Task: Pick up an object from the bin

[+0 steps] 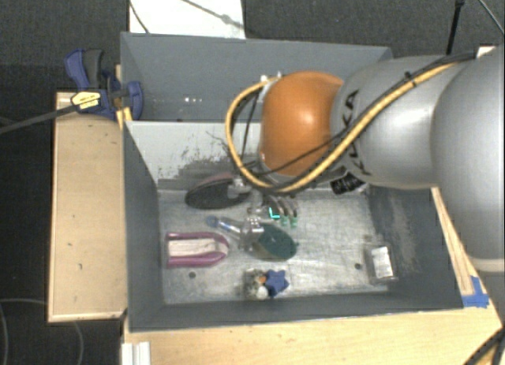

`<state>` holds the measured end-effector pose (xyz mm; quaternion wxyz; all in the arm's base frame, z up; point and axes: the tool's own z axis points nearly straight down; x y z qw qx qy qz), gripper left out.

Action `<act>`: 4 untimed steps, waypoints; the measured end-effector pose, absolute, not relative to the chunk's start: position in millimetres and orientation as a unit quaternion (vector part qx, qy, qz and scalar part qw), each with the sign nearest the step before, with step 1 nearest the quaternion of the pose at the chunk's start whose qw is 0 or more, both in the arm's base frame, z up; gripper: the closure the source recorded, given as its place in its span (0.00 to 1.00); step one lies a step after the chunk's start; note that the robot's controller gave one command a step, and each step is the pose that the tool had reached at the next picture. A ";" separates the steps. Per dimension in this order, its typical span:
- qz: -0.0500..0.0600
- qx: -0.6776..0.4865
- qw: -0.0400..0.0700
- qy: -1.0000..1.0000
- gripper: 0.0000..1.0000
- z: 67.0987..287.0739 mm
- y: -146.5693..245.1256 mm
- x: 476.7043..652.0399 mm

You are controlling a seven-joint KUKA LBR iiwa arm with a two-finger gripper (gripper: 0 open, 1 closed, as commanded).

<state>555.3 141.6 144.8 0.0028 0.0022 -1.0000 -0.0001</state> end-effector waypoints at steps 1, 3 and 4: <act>0.000 -0.127 0.002 -0.992 0.00 75.6 147.7 538.7; -0.003 -0.012 -0.007 -1.000 1.00 74.9 113.2 562.4; -0.001 -0.002 -0.005 -1.000 1.00 204.7 101.1 562.8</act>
Offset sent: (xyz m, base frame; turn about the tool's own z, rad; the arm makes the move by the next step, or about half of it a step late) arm -0.0155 0.0062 -0.0676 0.2593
